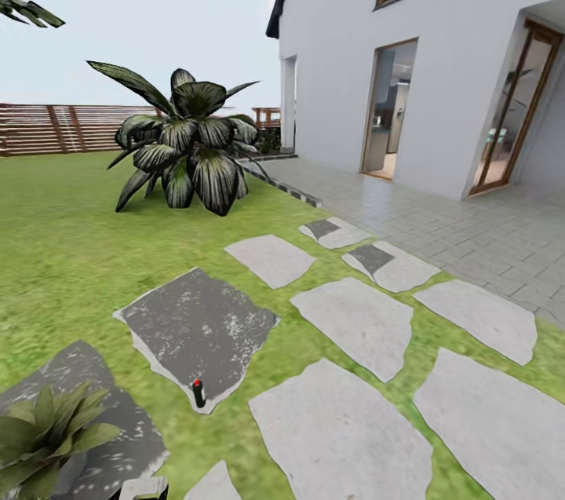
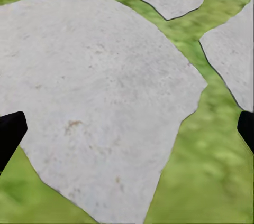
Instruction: Pick up the pesticide atomizer in the garden and spray insectifuge to fully cover both potted plants in the garden.
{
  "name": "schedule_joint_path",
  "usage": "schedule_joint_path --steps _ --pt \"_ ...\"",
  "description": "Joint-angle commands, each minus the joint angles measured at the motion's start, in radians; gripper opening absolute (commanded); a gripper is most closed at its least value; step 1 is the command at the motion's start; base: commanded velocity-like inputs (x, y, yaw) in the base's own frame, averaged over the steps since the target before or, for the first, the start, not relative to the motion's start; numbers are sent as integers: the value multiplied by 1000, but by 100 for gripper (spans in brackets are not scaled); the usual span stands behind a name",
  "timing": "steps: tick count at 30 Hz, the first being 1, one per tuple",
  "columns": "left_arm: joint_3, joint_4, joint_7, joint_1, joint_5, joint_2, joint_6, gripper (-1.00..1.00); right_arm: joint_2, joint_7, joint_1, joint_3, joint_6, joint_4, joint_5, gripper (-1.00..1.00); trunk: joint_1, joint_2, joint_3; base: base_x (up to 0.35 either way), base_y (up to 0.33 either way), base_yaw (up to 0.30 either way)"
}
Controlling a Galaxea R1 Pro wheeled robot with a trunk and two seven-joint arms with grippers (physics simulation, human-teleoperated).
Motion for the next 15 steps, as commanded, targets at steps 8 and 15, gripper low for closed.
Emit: schedule_joint_path --steps 8,15 --pt "1 5 1 -1 0 0 -4 100 0 -2 0 0 -3 1 4 100 0 0 -4 154 -211 277" --pt "1 6 1 -1 0 0 -4 100 0 -2 0 0 -3 1 4 100 0 0 -7 100 -57 277"
